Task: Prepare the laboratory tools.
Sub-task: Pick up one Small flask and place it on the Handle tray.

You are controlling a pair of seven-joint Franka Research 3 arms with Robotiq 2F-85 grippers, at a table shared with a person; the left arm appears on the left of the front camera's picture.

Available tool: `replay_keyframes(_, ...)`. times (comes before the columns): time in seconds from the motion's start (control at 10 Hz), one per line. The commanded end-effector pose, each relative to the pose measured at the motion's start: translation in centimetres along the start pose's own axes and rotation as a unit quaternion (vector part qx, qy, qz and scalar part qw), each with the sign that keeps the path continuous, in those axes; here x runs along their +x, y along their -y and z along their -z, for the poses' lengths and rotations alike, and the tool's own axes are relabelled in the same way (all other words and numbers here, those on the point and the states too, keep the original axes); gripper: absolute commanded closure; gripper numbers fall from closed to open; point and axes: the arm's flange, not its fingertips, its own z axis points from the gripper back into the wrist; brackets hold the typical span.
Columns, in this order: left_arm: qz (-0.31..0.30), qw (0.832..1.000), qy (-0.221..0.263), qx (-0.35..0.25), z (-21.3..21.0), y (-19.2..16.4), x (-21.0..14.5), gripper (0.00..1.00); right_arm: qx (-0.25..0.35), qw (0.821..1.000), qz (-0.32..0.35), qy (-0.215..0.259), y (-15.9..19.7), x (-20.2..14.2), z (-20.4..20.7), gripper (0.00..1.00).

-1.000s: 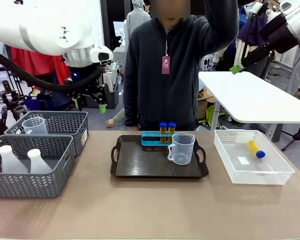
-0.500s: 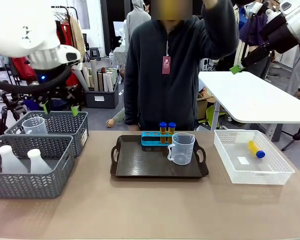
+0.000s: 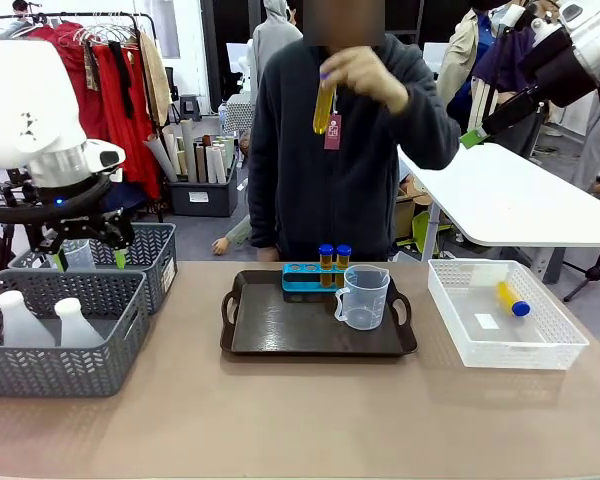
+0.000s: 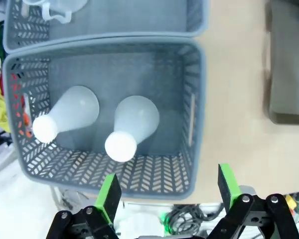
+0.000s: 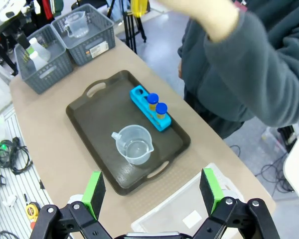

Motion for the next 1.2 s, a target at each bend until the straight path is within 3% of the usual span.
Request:
replay_keyframes(0.0,-0.013,1.000,0.017,-0.005,1.8,-1.5,0.4,0.00,0.007,1.000,0.000,0.007,0.0,0.1,-0.2,0.00)
replay_keyframes(0.5,-0.014,0.999,-0.006,0.032,6.7,-4.4,1.0,0.00,0.007,1.000,0.000,0.007,0.0,0.1,-0.2,0.00)
replay_keyframes(1.1,-0.030,0.999,-0.030,0.019,9.8,-5.4,0.9,0.00,0.007,1.000,0.000,0.007,0.0,0.1,-0.2,0.00)
